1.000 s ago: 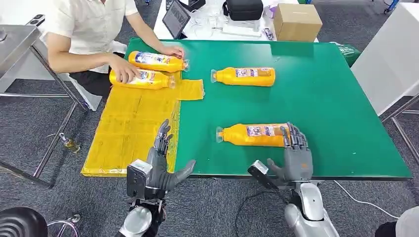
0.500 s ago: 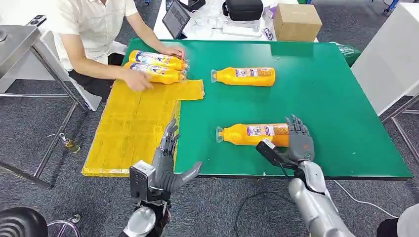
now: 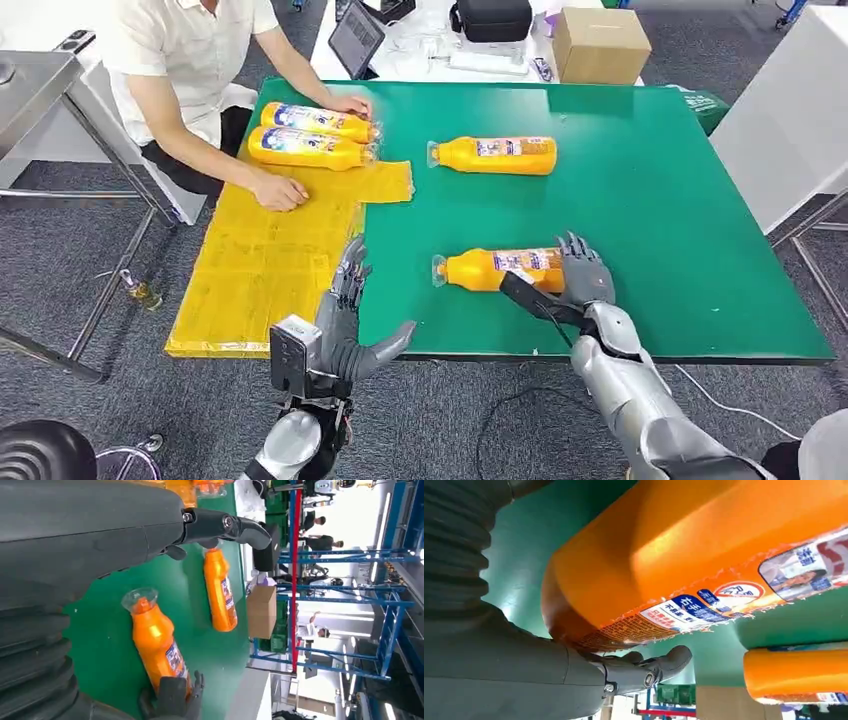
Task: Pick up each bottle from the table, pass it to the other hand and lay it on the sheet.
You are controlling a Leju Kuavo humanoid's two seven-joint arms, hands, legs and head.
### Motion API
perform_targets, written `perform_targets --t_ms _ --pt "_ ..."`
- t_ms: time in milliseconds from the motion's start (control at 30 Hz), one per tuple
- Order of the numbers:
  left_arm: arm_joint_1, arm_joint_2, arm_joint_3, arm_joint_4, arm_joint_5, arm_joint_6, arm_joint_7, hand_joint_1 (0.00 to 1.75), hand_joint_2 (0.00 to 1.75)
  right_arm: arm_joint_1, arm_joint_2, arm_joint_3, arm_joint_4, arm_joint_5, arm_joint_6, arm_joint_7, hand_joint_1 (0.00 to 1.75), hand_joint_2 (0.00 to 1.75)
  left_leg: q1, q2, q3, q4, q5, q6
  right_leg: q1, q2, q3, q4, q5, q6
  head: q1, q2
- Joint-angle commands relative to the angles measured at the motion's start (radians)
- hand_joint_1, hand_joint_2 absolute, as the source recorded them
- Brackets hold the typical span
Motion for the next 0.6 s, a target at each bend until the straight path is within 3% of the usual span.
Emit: perform_targets --t_ms 33,67,133,200,233,600 --pt "-0.034 0.011 -0.022 0.062 0.003 0.003 0.004 0.00 1.75 -0.050 -0.006 0.065 0.118 0.006 0.033 0.018 0.00 1.75 0.000 0.000 0.003 -0.001 -0.001 0.001 0.001 -0.001 0.003 -0.001 -0.001 -0.002 0.000 0.000" --pt "-0.033 0.011 -0.023 0.061 0.003 0.003 0.004 0.00 1.75 -0.052 -0.012 0.070 0.123 0.013 0.033 0.030 0.10 1.75 0.001 0.001 0.005 -0.001 -0.001 0.001 0.002 -0.001 0.005 -0.002 -0.001 -0.003 0.000 0.000" --pt "-0.035 0.013 -0.026 0.060 0.002 0.002 0.005 0.00 1.75 -0.057 -0.022 0.071 0.134 0.006 0.051 0.024 1.06 1.75 0.000 0.000 0.005 -0.001 -0.001 0.001 0.001 -0.002 0.005 -0.001 -0.001 -0.003 0.000 0.000" --pt "-0.035 0.013 -0.026 0.060 0.002 0.003 0.005 0.00 1.75 -0.057 -0.025 0.070 0.135 0.004 0.050 0.021 1.06 1.75 0.001 0.001 0.009 -0.001 -0.003 0.002 0.003 -0.002 0.010 -0.003 -0.003 -0.005 0.000 0.000" --pt "-0.035 0.013 -0.027 0.060 0.002 0.002 0.005 0.00 1.75 -0.060 -0.028 0.074 0.140 0.006 0.059 0.021 1.71 1.75 0.001 0.000 0.009 -0.001 -0.003 0.002 0.003 -0.003 0.010 -0.003 -0.003 -0.005 0.000 0.000" --pt "-0.033 0.012 -0.031 0.067 0.005 0.007 0.006 0.00 1.75 -0.028 -0.035 0.049 0.150 -0.038 0.048 -0.020 1.75 1.75 0.001 -0.002 0.008 -0.002 -0.002 0.001 0.002 -0.004 0.010 -0.003 -0.002 -0.005 0.000 0.000"
